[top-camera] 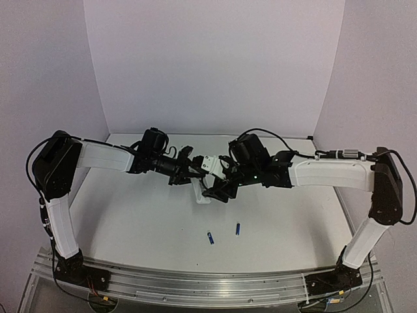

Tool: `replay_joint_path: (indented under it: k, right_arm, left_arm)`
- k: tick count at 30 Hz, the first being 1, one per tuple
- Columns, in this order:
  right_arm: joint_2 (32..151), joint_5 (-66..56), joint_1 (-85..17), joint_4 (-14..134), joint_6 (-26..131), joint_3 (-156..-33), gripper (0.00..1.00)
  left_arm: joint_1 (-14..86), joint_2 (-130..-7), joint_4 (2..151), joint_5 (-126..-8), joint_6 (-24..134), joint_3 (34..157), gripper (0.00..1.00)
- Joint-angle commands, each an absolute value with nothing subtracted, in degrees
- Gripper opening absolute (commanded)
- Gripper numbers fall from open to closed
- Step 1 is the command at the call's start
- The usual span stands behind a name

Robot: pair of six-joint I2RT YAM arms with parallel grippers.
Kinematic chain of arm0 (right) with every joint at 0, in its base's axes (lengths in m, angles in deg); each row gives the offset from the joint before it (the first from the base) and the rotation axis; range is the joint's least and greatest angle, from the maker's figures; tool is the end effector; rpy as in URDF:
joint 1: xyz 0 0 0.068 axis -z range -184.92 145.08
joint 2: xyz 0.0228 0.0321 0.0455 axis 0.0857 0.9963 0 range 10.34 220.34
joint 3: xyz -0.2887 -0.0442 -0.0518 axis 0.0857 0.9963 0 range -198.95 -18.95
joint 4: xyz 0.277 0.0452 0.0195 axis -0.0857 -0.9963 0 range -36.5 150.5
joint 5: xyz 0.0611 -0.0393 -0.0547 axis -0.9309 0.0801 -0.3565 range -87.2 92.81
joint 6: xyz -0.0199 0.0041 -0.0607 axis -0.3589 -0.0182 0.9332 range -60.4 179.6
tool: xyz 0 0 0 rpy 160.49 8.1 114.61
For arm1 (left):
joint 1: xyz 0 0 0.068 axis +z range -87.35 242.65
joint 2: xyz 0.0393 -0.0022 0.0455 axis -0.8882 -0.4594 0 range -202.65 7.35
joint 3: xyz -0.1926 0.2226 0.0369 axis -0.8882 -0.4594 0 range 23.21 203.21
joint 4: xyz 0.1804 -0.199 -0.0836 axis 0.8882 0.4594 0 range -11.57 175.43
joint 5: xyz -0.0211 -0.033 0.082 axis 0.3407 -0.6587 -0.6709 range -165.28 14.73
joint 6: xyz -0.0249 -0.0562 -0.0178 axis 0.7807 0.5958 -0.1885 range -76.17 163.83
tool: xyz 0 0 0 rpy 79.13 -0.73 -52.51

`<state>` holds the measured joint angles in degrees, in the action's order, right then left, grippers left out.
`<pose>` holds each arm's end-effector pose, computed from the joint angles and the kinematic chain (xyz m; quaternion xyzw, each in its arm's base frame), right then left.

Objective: Load the batteries into the remote control

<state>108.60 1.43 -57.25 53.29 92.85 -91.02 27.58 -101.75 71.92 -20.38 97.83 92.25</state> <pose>0.2618 0.3410 0.2674 -0.6023 0.6422 0.0890 0.4656 0.3385 -0.2872 0.2042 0.0864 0.8072 -0.5838 0.0143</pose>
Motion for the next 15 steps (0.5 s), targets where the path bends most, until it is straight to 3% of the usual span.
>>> replay_joint_path:
  k: [1, 15]
  right_arm:
    - [105.51, 7.46, -55.98, 62.63, 92.73, -91.88, 0.78]
    - [104.76, 6.30, -56.11, 62.61, 91.97, -91.46, 0.78]
  left_arm:
    - [25.49, -102.43, 73.95, -13.68, 97.50, 93.18, 0.00]
    - [25.91, -102.34, 72.01, -13.12, 98.51, 92.60, 0.00]
